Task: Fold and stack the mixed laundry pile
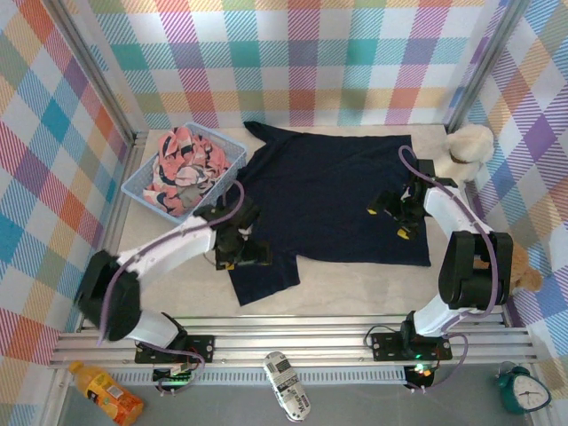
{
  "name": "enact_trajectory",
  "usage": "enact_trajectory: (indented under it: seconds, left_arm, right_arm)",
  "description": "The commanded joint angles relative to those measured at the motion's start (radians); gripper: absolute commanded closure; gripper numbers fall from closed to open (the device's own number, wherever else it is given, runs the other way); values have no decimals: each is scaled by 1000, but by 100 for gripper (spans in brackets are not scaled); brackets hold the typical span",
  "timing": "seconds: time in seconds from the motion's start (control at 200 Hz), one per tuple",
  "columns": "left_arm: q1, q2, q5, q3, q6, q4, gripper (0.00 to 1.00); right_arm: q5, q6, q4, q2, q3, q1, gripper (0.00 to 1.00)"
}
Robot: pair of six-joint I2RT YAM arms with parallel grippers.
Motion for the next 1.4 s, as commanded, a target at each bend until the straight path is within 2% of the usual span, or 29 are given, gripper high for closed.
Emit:
enact_trajectory:
  seconds: [0.0, 0.13, 0.2, 0.3, 0.61, 0.78, 0.81, 0.86, 0.875, 0.895, 1.015, 1.17, 1.28, 1.395]
  left_arm:
    - [-92, -122, -107, -117, -135, 27, 14]
    - [-214, -225, -134, -257, -292, 90, 32]
    - [-268, -231, -157, -294, -347, 108, 35]
    - [-308, -182, -186, -292, -359, 125, 40]
    - [-317, -18, -228, -315, -348, 212, 49]
    - [-318, 47, -221, -312, -340, 232, 61]
    - [-317, 50, -222, -309, -340, 225, 68]
    - [-317, 53, -227, -299, -341, 208, 89]
    - [-317, 53, -228, -292, -342, 199, 91]
    - [-316, 51, -231, -283, -344, 185, 100]
    - [-294, 35, -265, -162, -334, 56, 100]
    - [-203, 23, -306, 32, -256, -45, 100]
    - [-135, 35, -327, 149, -185, -66, 100]
    - [-77, 61, -314, 230, -136, -61, 100]
  right_arm:
    - [-21, 26, 9, 3, -19, -4, 0]
    - [-20, 31, 12, 5, -32, -4, 0]
    - [-26, 26, 8, 4, -32, -4, 0]
    - [-37, 14, -1, -6, -34, -5, 1]
    - [-5, -18, -34, -67, -71, -27, 0]
    - [11, -28, -51, -90, -76, -74, 1]
    - [21, -29, -58, -91, -76, -87, 1]
    - [38, -30, -71, -91, -73, -118, 1]
    - [41, -32, -76, -90, -73, -127, 1]
    - [44, -34, -81, -89, -72, -149, 0]
    - [63, -49, -111, -77, -74, -242, 1]
    - [82, -58, -128, -76, -90, -347, 6]
    - [61, -48, -105, -84, -116, -396, 16]
    - [56, -35, -85, -82, -154, -397, 28]
